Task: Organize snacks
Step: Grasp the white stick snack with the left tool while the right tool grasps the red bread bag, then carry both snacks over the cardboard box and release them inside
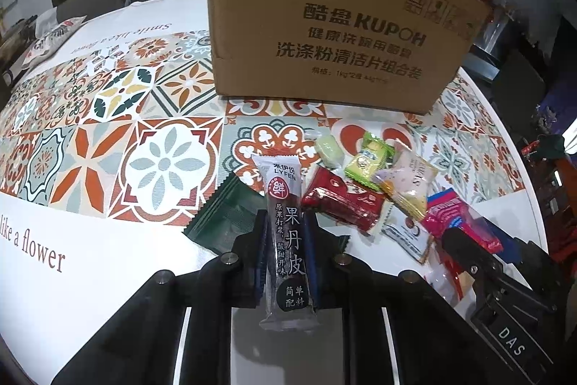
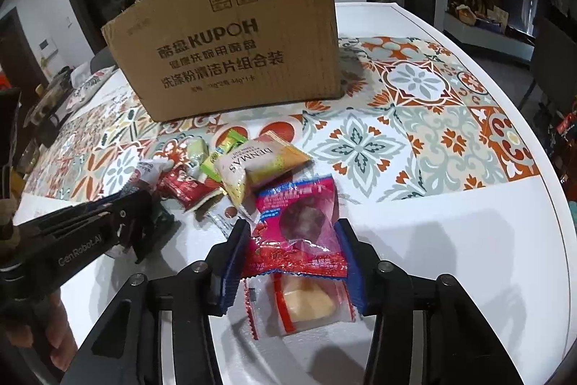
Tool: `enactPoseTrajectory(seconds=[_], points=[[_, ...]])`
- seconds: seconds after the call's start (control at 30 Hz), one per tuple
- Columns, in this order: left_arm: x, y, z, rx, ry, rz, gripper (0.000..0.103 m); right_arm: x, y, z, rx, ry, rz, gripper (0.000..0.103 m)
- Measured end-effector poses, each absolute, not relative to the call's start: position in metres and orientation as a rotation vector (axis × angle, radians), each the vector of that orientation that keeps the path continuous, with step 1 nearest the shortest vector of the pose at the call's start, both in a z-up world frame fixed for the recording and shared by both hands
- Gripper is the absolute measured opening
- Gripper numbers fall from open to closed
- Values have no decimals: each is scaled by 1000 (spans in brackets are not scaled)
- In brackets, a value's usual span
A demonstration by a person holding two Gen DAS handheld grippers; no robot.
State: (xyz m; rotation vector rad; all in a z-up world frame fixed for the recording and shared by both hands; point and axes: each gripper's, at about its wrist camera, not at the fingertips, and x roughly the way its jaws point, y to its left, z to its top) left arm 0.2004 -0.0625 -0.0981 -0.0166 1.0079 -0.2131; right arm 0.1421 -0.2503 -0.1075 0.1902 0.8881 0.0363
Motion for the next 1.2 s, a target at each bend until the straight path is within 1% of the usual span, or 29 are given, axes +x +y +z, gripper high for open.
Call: enactPoseTrajectory(seconds=[0.23,0.53,0.9,1.2], points=[[192,-65,-88,-14,977,-235,19,138,-250,-101,198,874,51,44],[183,-64,-69,-12,926,-276,19,130,-248,-87,198,827,44,44],[175,-63,-44,4,863,-315,19,124,-241,-58,169,752,60,44],[178,-57,-11,4,800,-339,19,125,-236,-24,150,672,77,44]])
